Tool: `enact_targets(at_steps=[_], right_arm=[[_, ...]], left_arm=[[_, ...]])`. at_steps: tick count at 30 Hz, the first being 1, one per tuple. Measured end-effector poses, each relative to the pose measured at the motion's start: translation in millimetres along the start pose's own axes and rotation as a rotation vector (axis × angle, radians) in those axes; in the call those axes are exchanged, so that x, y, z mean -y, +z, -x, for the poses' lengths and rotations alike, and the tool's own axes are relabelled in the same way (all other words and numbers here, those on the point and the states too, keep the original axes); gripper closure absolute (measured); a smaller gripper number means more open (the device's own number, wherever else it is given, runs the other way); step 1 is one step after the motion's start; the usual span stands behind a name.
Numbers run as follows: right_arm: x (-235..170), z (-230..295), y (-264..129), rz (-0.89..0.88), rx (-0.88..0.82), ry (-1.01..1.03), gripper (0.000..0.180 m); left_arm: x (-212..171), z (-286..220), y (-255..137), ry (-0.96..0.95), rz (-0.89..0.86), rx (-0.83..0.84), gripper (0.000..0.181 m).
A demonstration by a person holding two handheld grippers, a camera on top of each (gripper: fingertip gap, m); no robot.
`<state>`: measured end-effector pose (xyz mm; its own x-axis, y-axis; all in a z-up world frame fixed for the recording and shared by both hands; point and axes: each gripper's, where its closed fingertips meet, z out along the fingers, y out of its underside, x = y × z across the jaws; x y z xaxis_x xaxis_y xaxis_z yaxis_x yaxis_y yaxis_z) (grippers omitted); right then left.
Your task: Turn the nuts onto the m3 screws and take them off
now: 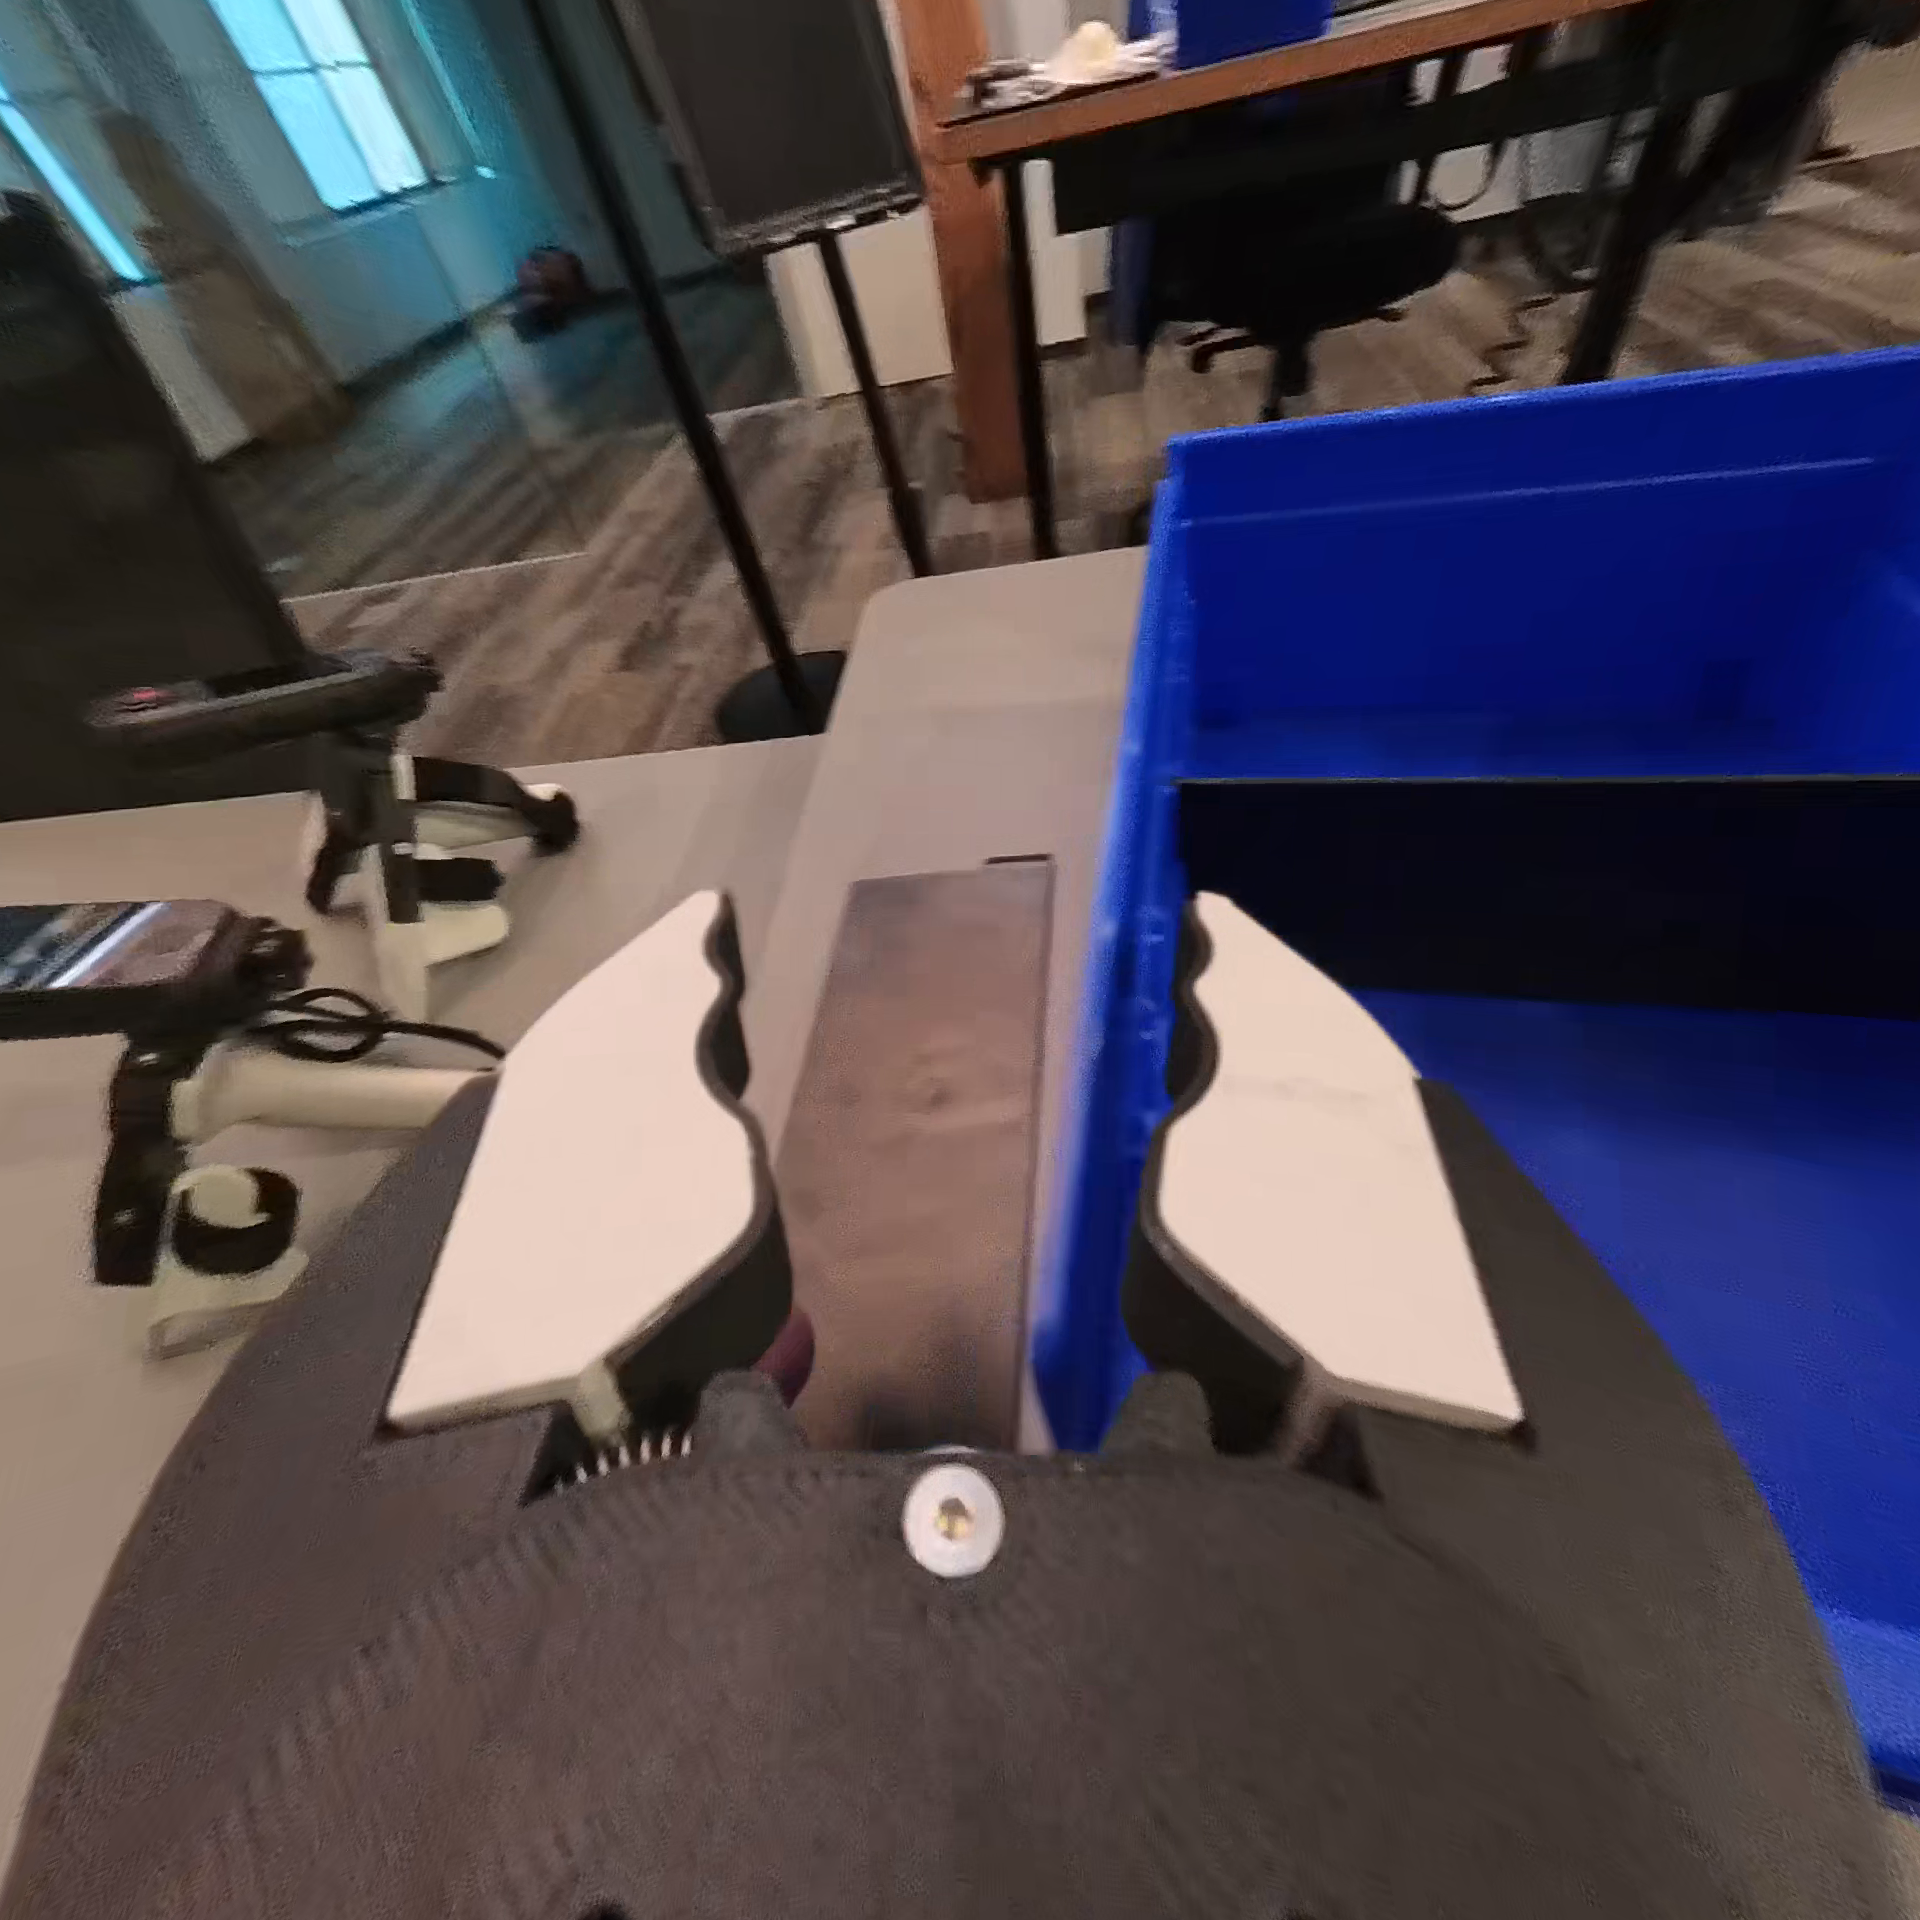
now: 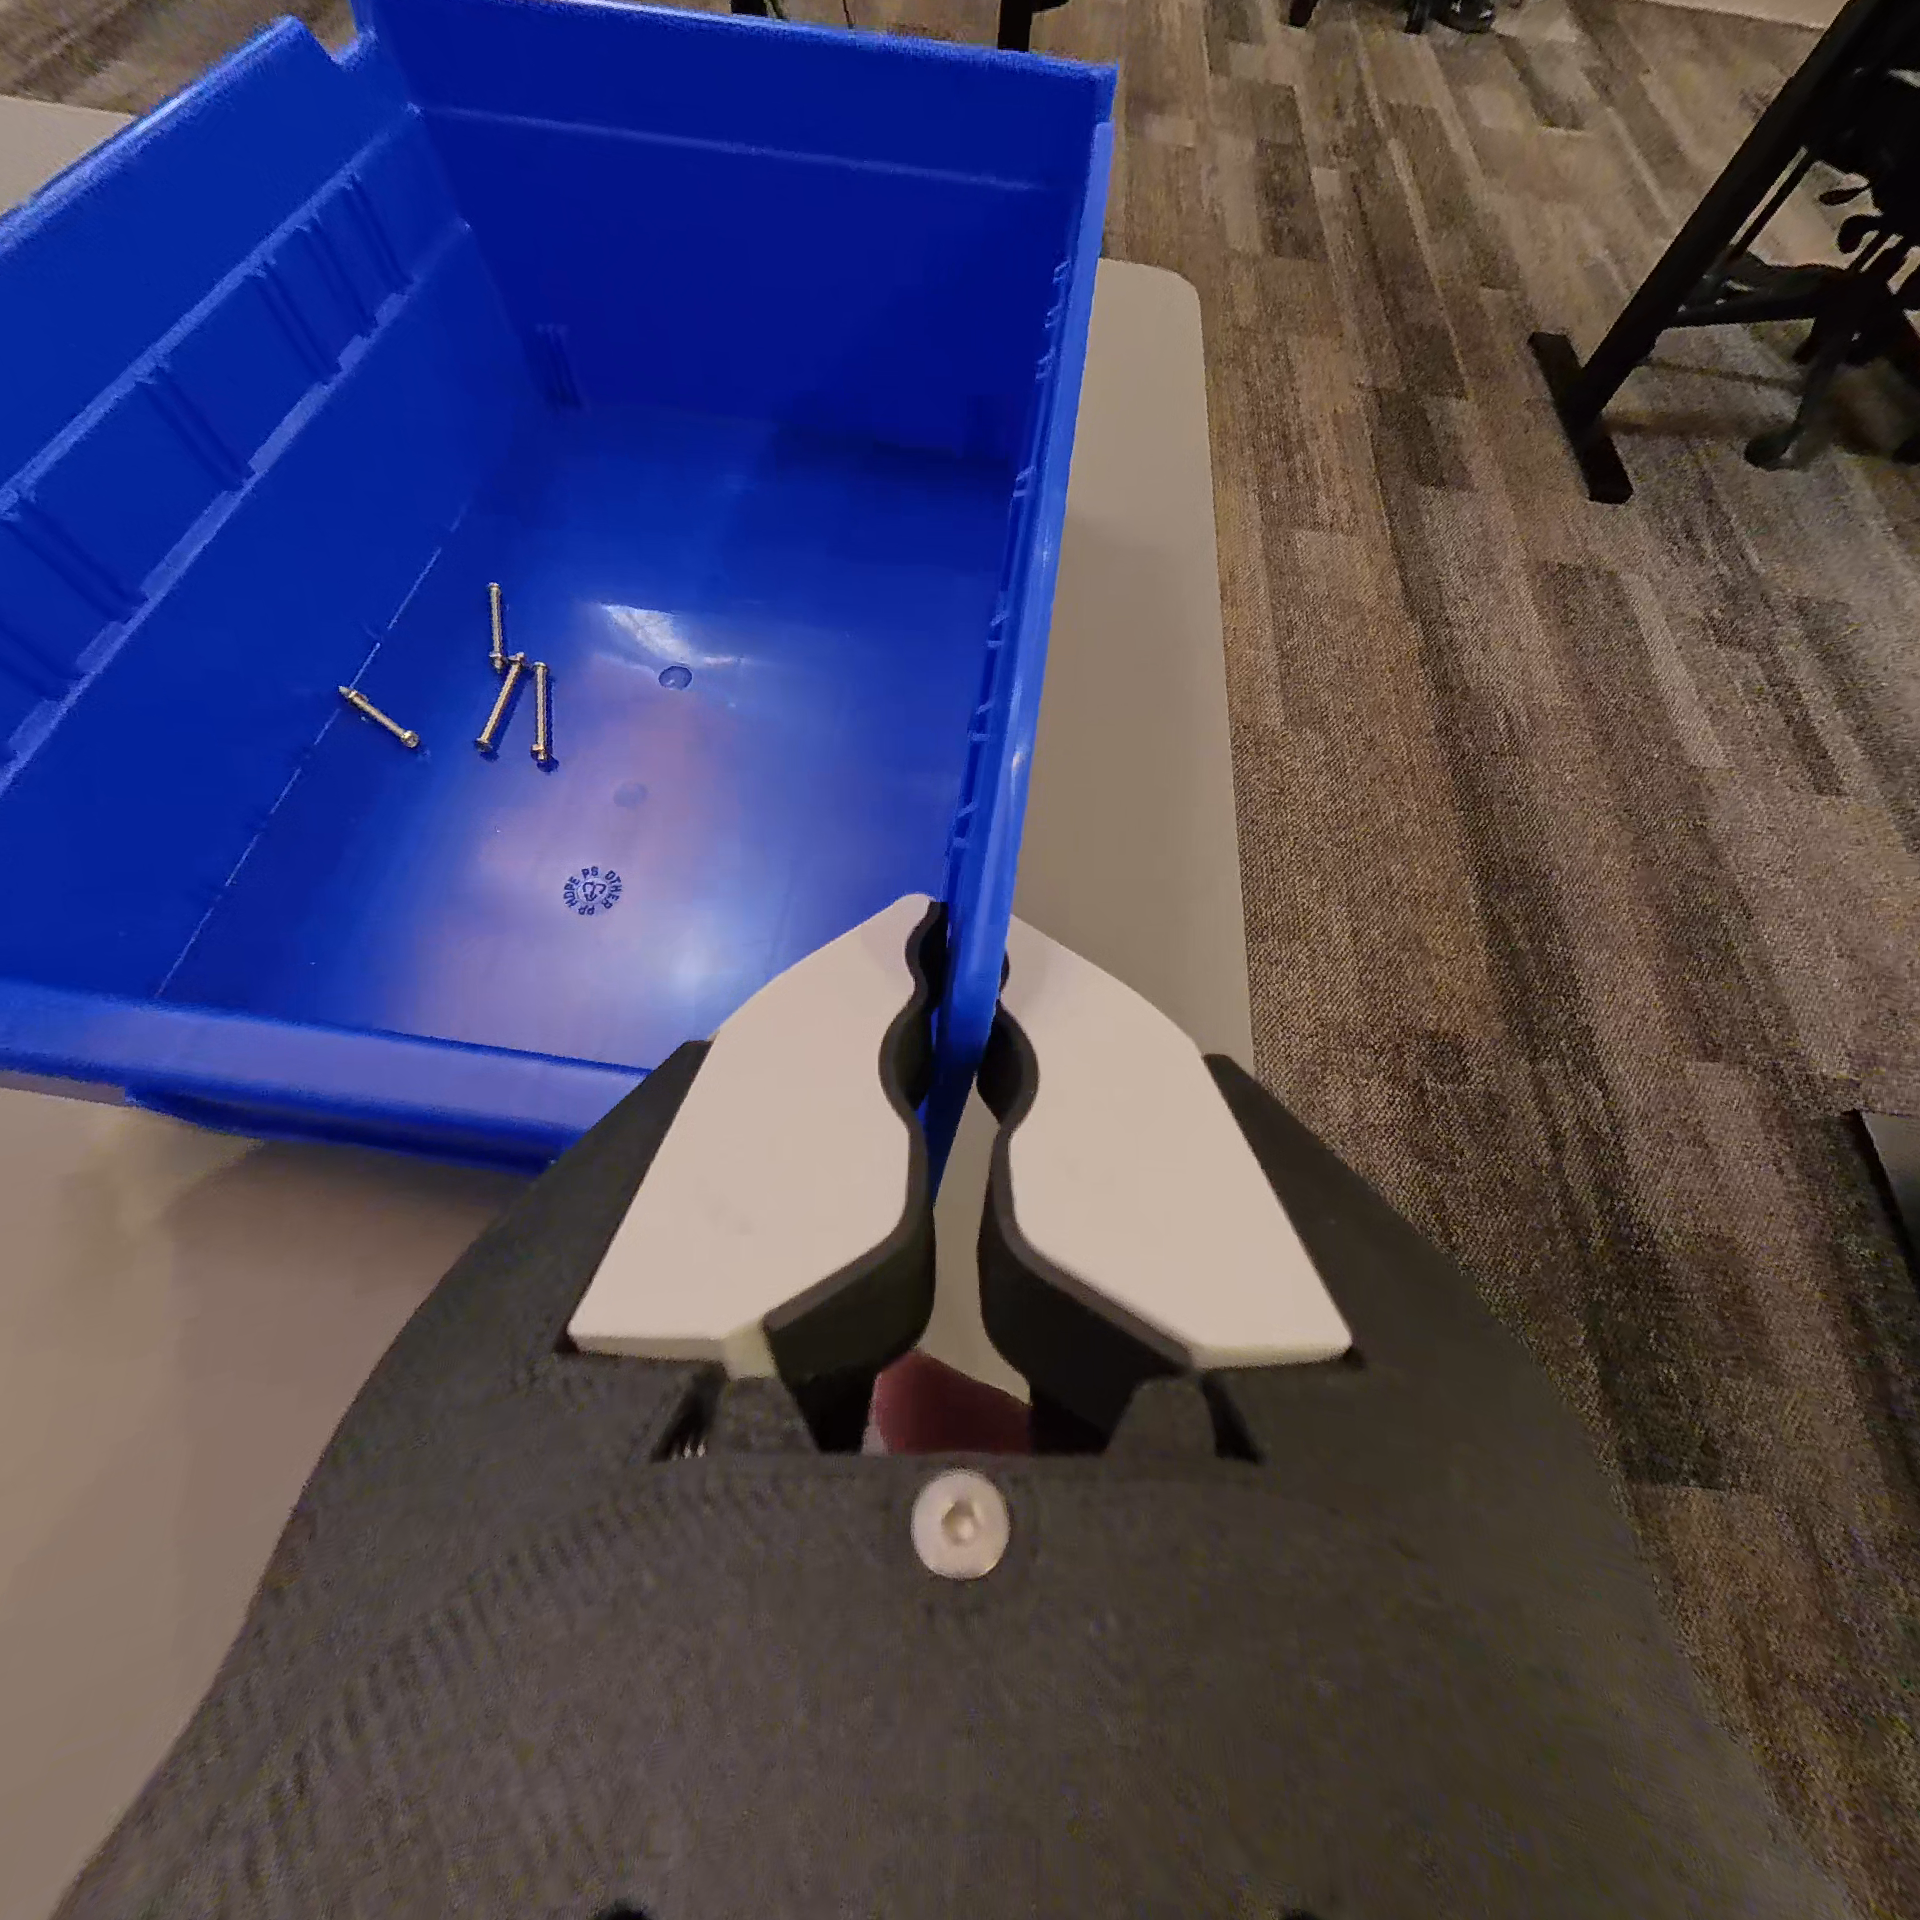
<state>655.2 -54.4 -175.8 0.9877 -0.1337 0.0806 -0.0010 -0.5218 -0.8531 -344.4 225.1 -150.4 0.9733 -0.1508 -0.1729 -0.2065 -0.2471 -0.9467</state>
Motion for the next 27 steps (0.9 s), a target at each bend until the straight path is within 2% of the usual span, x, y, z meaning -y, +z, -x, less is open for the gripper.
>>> enact_targets(at_steps=[2,4,6,11,14,17,21,24,27], right_arm=[[-2,1,0,0.002,0.002,-0.001,0.176],[-5,3,1,0.007,0.013,0.009,0.176],[-7,4,1,0.003,0.018,0.016,0.176],[-8,6,0,-0.003,0.024,0.021,0.176],[-8,7,0,-0.002,0.026,0.011,0.175],[-6,8,-1,-0.009,0.028,0.003,0.176],[-8,11,-3,-0.01,0.036,0.006,0.176],[-9,11,-5,-0.009,0.038,0.009,0.176],[-10,12,-4,-0.008,0.041,0.012,0.176]], left_arm=[[-14,9,5,-0.021,0.069,-0.004,0.087],[-18,7,9,-0.112,0.09,-0.081,0.085],[-18,4,11,-0.074,0.105,-0.12,0.103],[-17,-25,14,-0.098,0.101,-0.314,0.165],[-15,-34,14,-0.148,0.096,-0.376,0.17],[-14,-35,13,-0.103,0.086,-0.359,0.174],[-14,-37,9,-0.141,0.087,-0.375,0.177],[-5,-34,0,-0.168,0.037,-0.385,0.163],[-28,-35,0,-0.043,0.181,-0.352,0.154]])
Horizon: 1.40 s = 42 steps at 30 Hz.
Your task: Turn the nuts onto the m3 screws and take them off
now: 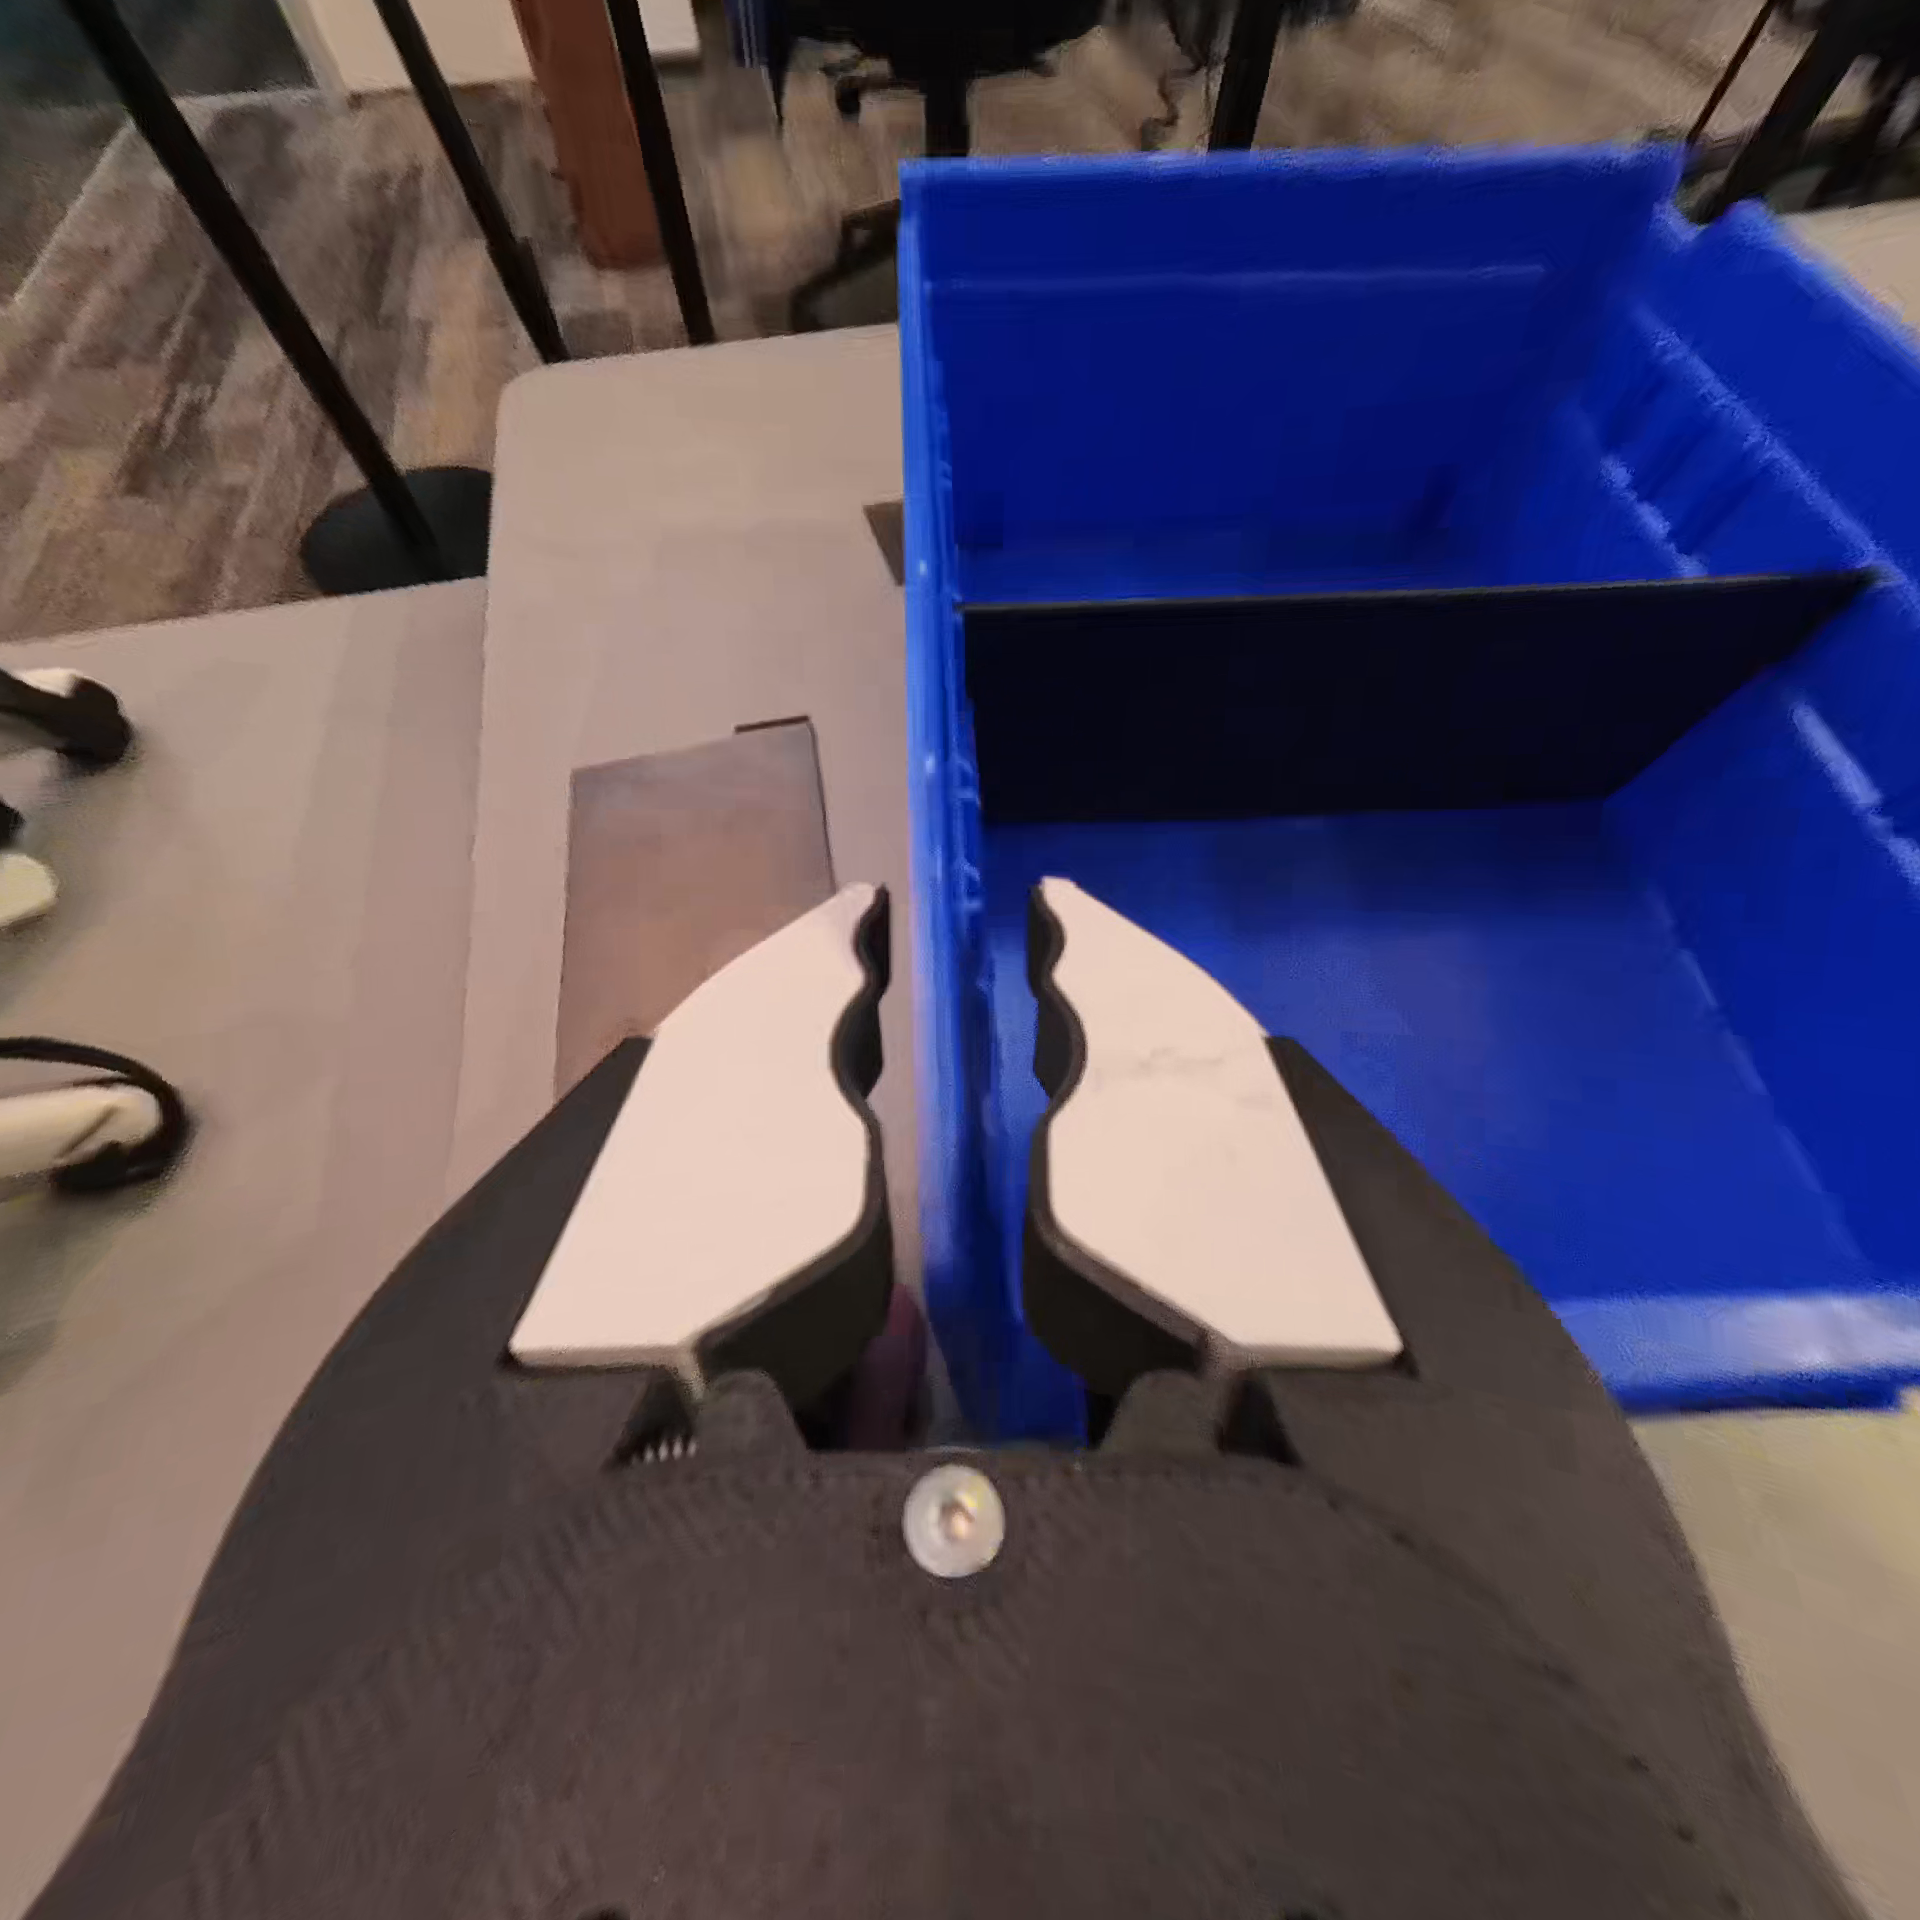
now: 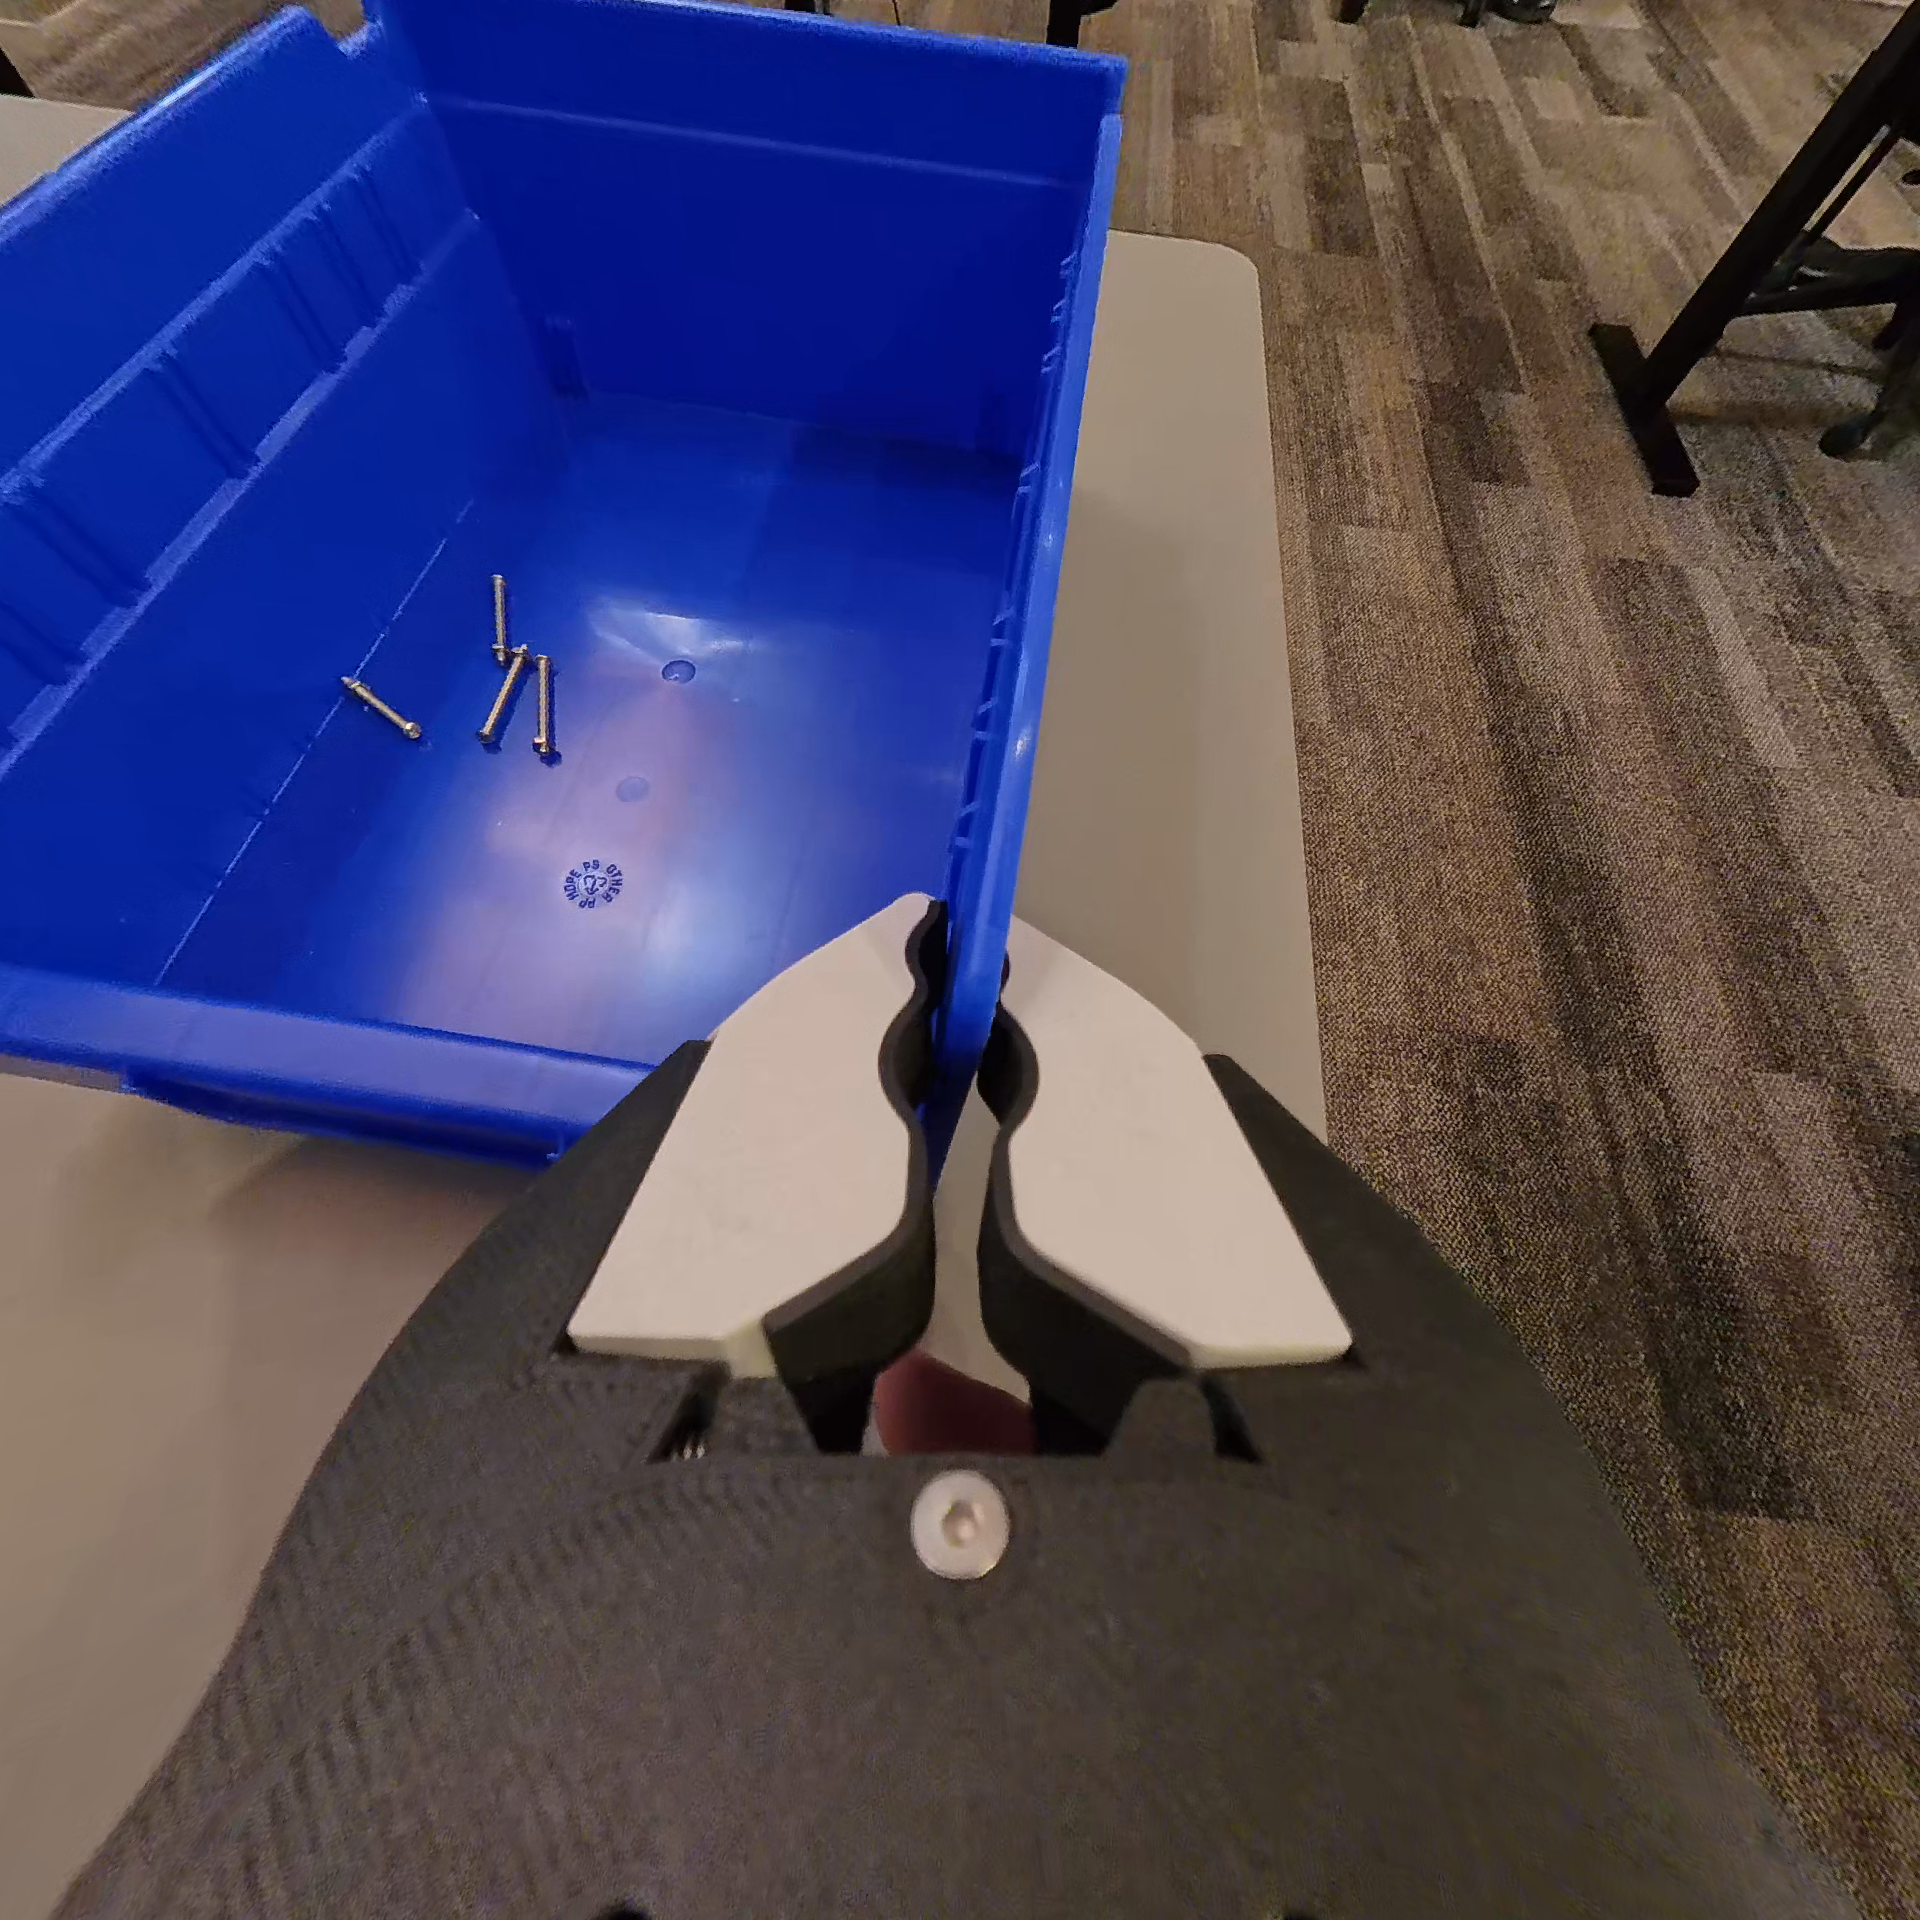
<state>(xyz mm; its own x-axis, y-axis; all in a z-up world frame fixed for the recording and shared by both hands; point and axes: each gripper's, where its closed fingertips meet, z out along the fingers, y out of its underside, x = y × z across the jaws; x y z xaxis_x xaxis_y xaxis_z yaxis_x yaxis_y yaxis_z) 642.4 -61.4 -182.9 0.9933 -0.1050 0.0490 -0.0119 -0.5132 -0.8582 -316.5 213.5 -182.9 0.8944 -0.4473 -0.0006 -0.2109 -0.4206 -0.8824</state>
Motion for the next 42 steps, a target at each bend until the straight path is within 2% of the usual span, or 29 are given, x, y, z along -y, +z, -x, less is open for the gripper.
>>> enact_targets(at_steps=[4,5,6,7,13,22,42], right_arm=[[0,1,1,0.0,0.014,-0.003,0.176],[0,2,1,0.002,0.015,-0.002,0.176],[0,2,1,0.003,0.015,-0.002,0.176],[0,3,0,0.003,0.015,-0.002,0.176],[1,8,-3,-0.006,0.019,-0.018,0.176],[3,34,-23,-0.021,0.04,-0.039,0.177],[-21,106,-63,-0.032,0.082,-0.028,0.177]], left_arm=[[-4,8,9,0.054,0.053,0.039,0.142],[-5,8,10,0.084,0.061,0.039,0.151],[-6,2,10,0.098,0.063,-0.001,0.167],[-5,0,11,0.074,0.054,-0.032,0.172],[-3,-4,9,0.05,0.034,-0.038,0.176],[-3,-28,-18,0.05,-0.016,-0.01,0.176],[-4,-112,-89,-0.054,-0.227,-0.109,0.176]])
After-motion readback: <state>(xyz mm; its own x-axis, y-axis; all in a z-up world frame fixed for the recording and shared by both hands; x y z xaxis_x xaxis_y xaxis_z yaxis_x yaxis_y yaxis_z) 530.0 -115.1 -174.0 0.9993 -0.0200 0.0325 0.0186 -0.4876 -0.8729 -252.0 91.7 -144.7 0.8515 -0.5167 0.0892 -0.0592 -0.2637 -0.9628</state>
